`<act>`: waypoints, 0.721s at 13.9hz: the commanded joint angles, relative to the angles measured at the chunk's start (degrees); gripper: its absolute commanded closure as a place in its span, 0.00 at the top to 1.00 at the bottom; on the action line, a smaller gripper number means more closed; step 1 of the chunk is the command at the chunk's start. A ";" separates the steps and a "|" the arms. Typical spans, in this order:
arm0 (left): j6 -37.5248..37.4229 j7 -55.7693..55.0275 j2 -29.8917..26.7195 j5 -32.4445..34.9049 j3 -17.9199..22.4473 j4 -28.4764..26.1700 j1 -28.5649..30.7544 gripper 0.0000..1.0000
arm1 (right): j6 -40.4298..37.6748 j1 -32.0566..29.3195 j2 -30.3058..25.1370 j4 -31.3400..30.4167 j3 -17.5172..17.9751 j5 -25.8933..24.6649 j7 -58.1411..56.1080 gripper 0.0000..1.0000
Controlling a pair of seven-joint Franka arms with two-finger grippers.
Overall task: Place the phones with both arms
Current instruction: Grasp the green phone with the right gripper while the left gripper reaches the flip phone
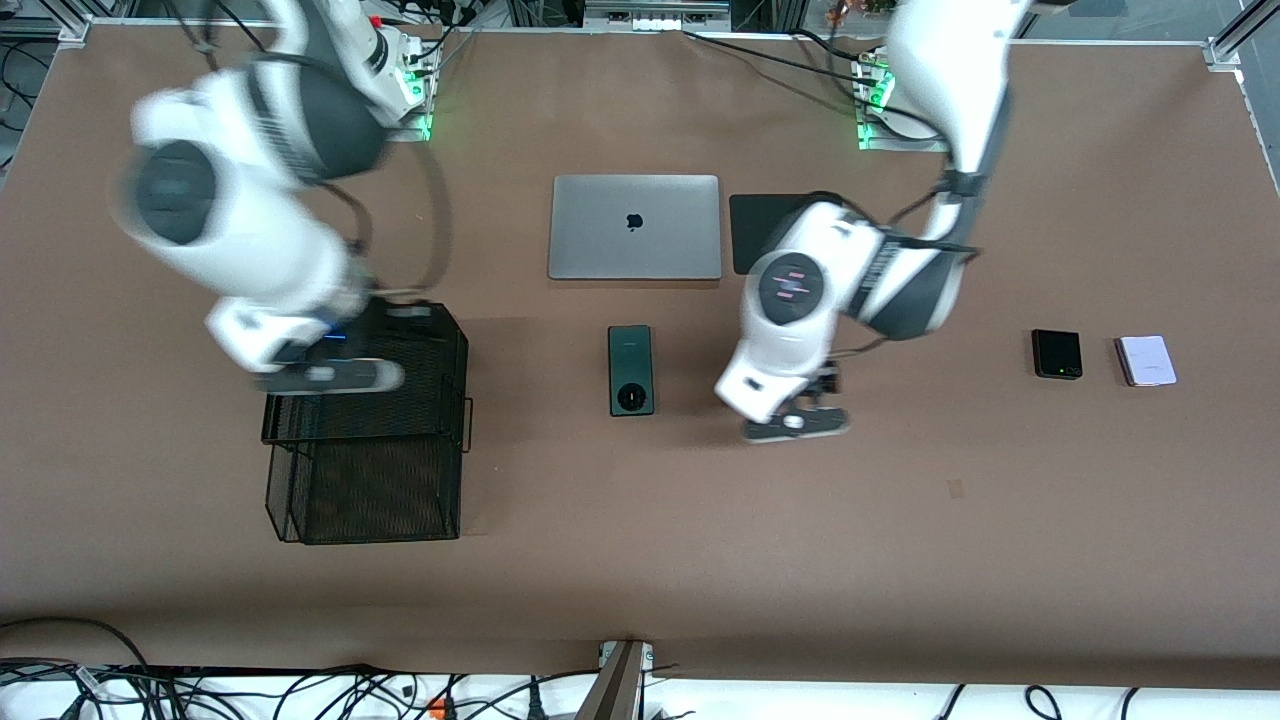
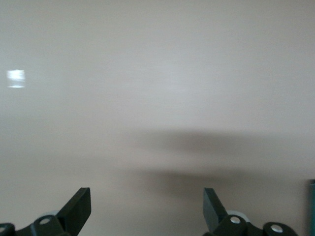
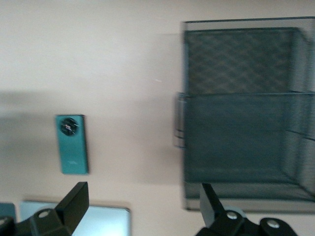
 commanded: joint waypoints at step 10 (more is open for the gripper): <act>10.86 36.40 -19.27 3.39 -1.11 -26.82 26.47 1.00 | 26.43 12.85 22.08 1.02 -0.70 -0.39 8.52 1.00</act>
